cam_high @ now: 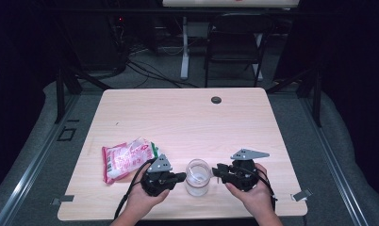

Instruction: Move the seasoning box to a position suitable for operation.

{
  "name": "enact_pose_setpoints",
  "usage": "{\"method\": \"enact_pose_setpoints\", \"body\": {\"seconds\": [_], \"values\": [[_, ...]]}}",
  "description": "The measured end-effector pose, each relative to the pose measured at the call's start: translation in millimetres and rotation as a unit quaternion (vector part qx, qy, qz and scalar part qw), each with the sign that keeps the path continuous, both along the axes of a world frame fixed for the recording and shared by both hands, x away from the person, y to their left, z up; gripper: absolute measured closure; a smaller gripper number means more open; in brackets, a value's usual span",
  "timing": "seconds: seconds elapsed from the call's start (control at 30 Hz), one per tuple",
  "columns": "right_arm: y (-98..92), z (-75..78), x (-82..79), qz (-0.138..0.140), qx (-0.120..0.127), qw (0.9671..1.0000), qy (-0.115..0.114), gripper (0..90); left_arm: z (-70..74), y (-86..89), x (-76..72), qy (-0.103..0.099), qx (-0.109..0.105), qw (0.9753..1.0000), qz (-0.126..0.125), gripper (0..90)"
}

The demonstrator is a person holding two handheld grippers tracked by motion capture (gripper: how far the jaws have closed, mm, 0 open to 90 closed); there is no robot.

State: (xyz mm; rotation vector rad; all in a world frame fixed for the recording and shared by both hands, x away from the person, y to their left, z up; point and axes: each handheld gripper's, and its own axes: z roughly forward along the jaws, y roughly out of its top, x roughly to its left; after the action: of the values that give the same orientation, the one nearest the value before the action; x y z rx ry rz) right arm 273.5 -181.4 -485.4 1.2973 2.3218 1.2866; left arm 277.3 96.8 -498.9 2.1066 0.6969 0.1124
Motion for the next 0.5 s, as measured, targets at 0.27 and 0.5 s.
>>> {"method": "enact_pose_setpoints", "body": {"seconds": [0.27, 0.5], "values": [[10.1, 8.7, -15.0, 0.047, -0.014, 0.9982, -0.036, 58.3, 5.6, -3.0, 1.4, 0.004, -0.007, 1.0000, -0.004, 88.2], [18.3, 10.5, -24.0, 0.072, -0.040, 0.9943, -0.068, 46.5, 10.4, -6.4, 2.8, -0.002, -0.015, 0.9999, 0.000, 77.5]]}}
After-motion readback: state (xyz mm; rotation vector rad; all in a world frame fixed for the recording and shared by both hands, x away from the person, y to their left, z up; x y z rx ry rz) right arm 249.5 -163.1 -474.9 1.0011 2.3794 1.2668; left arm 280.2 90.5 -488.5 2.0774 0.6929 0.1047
